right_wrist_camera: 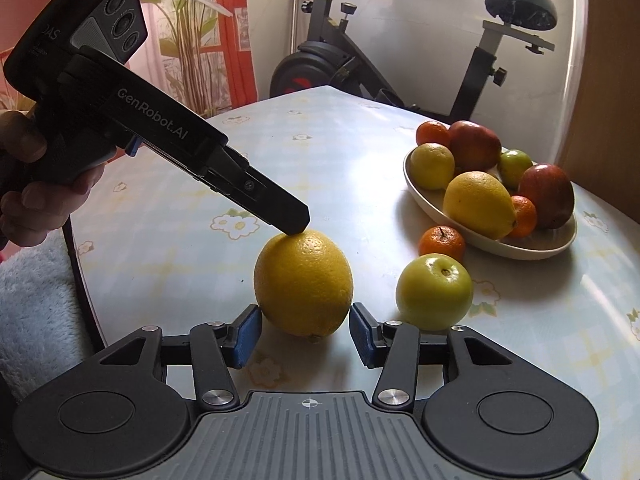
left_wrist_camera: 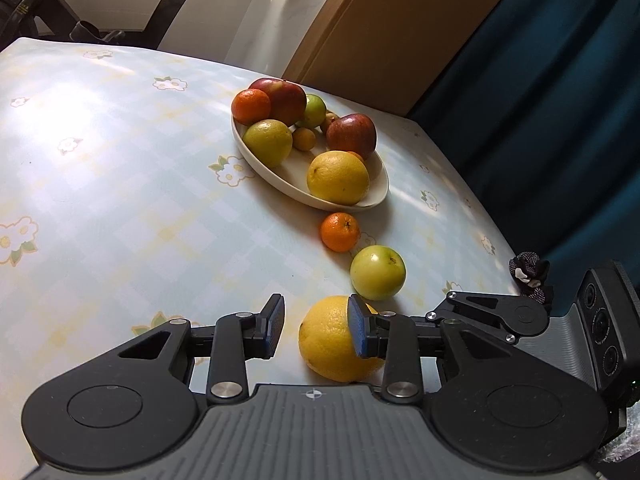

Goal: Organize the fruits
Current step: 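Clamp the yellow lemon between the right tool and the left tool, then carry the yellow lemon onto the plate with both tools and release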

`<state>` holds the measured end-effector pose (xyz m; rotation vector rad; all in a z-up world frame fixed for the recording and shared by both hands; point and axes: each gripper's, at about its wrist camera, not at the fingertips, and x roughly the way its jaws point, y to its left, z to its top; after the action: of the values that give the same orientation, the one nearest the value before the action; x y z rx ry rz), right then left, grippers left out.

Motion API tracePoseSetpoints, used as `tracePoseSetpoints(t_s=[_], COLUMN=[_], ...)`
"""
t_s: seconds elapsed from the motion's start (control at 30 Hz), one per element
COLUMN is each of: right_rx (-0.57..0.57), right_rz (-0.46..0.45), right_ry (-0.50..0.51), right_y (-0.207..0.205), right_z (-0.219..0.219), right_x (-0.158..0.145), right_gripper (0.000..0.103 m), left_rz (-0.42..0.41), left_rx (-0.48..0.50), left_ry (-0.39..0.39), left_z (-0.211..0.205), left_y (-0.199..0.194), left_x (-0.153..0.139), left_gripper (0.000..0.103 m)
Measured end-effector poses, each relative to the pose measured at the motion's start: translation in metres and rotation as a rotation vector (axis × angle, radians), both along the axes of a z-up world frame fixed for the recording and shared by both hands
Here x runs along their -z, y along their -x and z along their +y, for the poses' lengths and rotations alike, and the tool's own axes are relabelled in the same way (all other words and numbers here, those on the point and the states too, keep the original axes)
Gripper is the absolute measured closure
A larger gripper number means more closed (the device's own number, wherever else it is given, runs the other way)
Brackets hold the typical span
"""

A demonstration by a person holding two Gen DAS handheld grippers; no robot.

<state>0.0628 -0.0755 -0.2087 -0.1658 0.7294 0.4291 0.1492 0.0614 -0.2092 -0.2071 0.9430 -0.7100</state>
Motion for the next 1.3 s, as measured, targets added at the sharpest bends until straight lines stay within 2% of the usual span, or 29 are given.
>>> tracePoseSetpoints(t_s=[0.1,0.2,0.53,0.73,1.0,1.3], right_rx=[0.004,0.016,0.048,0.067,0.096,0.112], right_rz=[-0.002,0.003,0.01,0.009,-0.069,-0.177], right_ry=[-0.01,-0.044,-0.112,-0.132,-0.162,-0.155], right_y=[0.001,0.003,0.005,0.004,0.001,-0.038], right_z=[0.0,-0.006,-0.016,-0.018,-0.029,-0.056], right_x=[0.001,0.003,0.006,0.005,-0.019,-0.077], right_gripper=[0.057,0.058,0.058,0.058,0.058,0.058], left_rz=[0.002,0.053,0.112,0.111,0.053,-0.109], left_rx=[-0.004,-0.007,-0.004,-0.01,-0.024,-0.017], left_ry=[0.007,0.058,0.142,0.146,0.182,0.171], left_z=[0.0,0.003,0.002,0.0,-0.004,-0.033], left_y=[0.001,-0.001,-0.001,0.0,-0.007,-0.038], left_x=[0.001,0.005,0.015,0.015,-0.01,-0.075], left_gripper=[0.066,0.067,0.066,0.066,0.066,0.066])
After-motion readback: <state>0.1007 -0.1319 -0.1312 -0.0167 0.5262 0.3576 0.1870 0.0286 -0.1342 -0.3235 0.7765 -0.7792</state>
